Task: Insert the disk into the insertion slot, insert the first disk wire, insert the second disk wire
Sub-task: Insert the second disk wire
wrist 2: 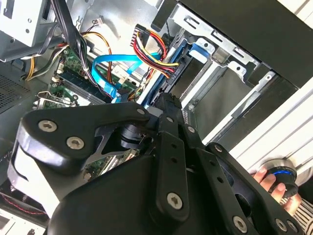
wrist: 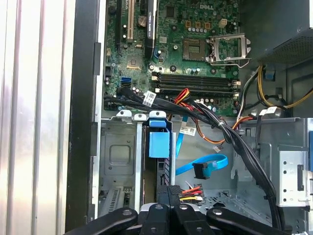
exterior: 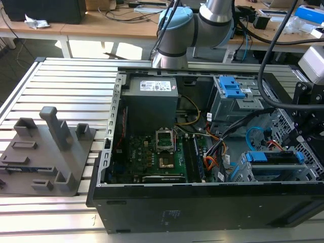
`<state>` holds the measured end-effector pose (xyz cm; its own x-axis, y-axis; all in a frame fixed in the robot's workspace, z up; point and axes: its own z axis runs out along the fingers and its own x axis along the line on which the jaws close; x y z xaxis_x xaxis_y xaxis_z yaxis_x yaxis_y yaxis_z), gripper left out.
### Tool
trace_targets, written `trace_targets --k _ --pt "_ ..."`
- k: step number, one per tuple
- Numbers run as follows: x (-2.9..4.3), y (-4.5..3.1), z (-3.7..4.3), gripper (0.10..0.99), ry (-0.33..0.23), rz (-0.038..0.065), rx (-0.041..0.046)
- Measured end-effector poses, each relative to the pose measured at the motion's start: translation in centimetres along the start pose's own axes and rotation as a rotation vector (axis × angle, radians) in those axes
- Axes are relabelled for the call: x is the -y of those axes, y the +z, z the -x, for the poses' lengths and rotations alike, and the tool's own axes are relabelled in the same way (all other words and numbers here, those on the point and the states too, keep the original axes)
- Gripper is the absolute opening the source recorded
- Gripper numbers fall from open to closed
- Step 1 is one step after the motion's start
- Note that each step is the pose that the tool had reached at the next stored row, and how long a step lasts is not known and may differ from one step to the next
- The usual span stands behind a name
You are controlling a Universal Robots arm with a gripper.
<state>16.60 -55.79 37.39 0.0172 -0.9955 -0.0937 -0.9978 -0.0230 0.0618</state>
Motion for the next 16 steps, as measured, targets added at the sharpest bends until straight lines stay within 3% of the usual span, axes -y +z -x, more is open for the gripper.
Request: trace_targets --k 4,6,11,16 --pt "0.0 0.0 0.0 0.114 0.0 0.0 -0.0001" --pt "0.0 0.0 0.0 0.235 -0.001 0.0 0.0" --pt "0.01 0.01 0.12 0.302 -0.001 0.0 -0.001" --pt "-0.15 -0.4 1.02 0.302 -0.006 0.001 -0.0212"
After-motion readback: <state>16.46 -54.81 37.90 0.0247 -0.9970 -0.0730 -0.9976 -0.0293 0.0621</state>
